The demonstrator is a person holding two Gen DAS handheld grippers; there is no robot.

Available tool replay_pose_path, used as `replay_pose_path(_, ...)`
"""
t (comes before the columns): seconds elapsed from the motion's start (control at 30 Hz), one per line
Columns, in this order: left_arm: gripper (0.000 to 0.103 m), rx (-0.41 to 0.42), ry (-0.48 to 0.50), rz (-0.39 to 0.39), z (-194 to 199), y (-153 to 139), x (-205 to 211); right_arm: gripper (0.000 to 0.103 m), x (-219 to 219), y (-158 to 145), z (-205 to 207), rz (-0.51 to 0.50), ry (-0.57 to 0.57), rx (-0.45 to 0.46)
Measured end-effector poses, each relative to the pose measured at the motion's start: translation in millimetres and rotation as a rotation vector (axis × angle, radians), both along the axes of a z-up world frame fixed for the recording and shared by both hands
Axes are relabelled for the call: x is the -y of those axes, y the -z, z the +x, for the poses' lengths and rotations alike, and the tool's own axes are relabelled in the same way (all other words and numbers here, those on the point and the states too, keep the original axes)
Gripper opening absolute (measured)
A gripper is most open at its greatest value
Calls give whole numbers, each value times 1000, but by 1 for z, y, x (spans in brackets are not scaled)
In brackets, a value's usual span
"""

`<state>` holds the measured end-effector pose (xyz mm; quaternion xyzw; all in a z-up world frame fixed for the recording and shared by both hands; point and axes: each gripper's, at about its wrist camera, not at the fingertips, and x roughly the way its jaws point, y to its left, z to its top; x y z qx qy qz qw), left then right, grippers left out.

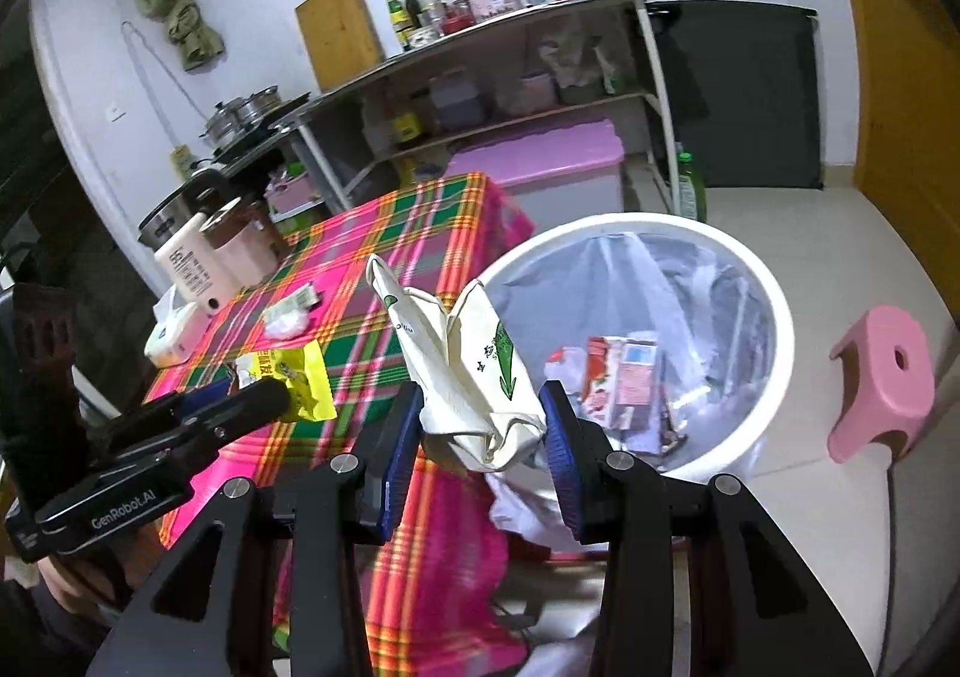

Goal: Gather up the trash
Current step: 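Carry the yellow wrapper and white paper bag over the trash bin with both tools, then open both tools to drop the wrapper and paper bag into the bin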

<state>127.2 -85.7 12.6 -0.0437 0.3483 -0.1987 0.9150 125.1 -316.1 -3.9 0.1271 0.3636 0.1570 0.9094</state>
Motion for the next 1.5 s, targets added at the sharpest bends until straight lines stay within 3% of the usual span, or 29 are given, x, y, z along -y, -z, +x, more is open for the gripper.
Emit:
replay_pose_path(0.57, 40, -16, 79, 15, 32, 9, 41, 41, 32, 21, 19, -32, 75, -51)
replay_pose_path(0.93, 41, -68, 112, 27, 54, 25, 62, 44, 45, 40, 39, -74, 99, -107)
replay_pose_path(1.03, 50, -74, 105, 16, 58, 26, 60, 44, 45, 42, 40, -89, 106, -106)
replay_pose_path(1.5, 51, -66, 59, -51, 48, 16, 23, 46, 34, 24, 27, -66, 96, -56)
